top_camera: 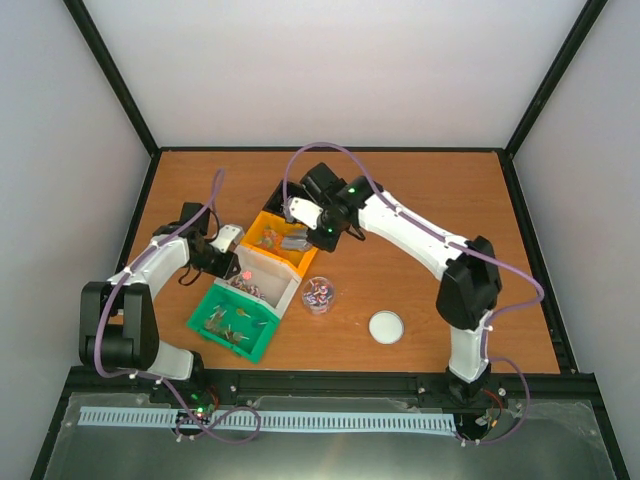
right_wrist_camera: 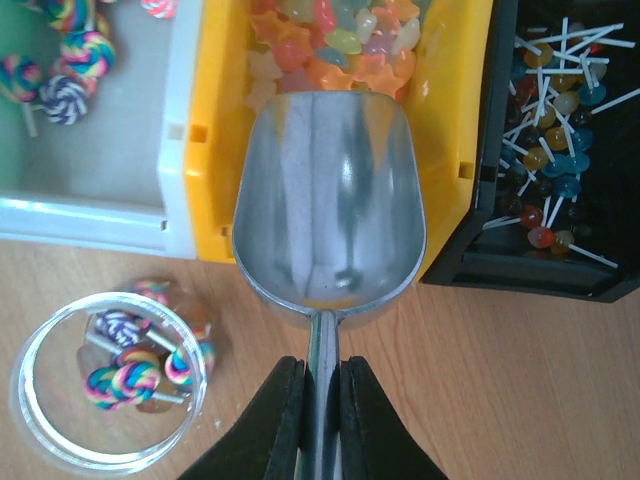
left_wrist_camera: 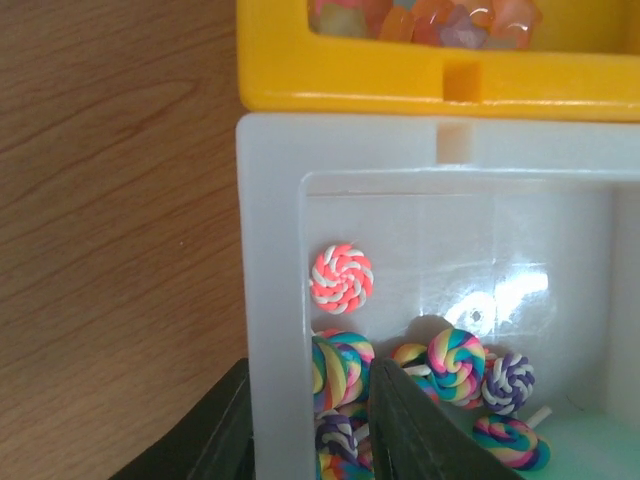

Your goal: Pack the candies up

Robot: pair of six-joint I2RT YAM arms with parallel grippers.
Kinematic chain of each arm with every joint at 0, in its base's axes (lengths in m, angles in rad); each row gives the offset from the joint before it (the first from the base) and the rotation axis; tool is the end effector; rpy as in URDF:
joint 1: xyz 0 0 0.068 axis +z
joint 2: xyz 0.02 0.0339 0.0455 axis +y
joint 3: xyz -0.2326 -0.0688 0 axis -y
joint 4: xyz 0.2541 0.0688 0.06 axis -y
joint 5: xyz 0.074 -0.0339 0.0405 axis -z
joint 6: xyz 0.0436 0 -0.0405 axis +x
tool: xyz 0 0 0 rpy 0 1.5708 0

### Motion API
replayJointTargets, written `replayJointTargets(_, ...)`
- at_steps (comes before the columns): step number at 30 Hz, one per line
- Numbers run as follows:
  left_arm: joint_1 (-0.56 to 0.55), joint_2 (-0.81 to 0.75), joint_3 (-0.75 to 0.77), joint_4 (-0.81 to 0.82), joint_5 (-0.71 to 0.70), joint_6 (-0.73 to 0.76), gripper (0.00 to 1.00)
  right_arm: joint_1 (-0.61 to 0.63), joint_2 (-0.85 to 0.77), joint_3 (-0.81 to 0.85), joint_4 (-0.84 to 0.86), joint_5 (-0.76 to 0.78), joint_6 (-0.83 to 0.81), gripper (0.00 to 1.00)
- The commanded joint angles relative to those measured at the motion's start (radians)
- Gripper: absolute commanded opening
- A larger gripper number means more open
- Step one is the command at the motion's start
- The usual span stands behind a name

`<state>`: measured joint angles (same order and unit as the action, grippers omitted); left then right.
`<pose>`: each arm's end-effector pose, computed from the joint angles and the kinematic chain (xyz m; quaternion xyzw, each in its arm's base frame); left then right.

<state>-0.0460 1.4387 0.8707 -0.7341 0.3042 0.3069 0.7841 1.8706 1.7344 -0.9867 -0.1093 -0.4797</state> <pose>0.2656 -0.0253 0.1465 0.1919 0.9608 -0.1317 0.1508 0.2794 0.2854 0.2549 -0.5849 0.7784 0.0863 0.2111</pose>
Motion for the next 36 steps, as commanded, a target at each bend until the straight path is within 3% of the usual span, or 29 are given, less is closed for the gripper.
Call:
replayJointTargets(1,0.0,0.013,0.033,0.049,0.039,-0.029,0.32,0.001,0.095,0.119,-0.126,0.053,0.067,0.03)
replayJointTargets(11,-0.003,0.024,0.005,0.11,0.097,-0.039,0.17,0.001,0.236,0.232,-0.213,0.14,0.003,0.03)
replayJointTargets(20,-0.003,0.039,0.001,0.142,0.115,-0.045,0.02,0.001,0.469,0.476,-0.333,0.057,-0.021,0.03)
replayJointTargets(24,-0.007,0.055,-0.005,0.15,0.129,-0.045,0.01,0.001,0.513,0.495,-0.307,0.002,-0.02,0.03)
replayJointTargets(30,-0.035,0.076,-0.009,0.161,0.136,-0.05,0.01,-0.013,0.458,0.325,-0.081,-0.14,-0.019,0.03)
replayJointTargets(36,-0.034,0.085,-0.003,0.153,0.129,-0.059,0.01,-0.053,0.252,-0.039,0.352,-0.34,-0.006,0.03)
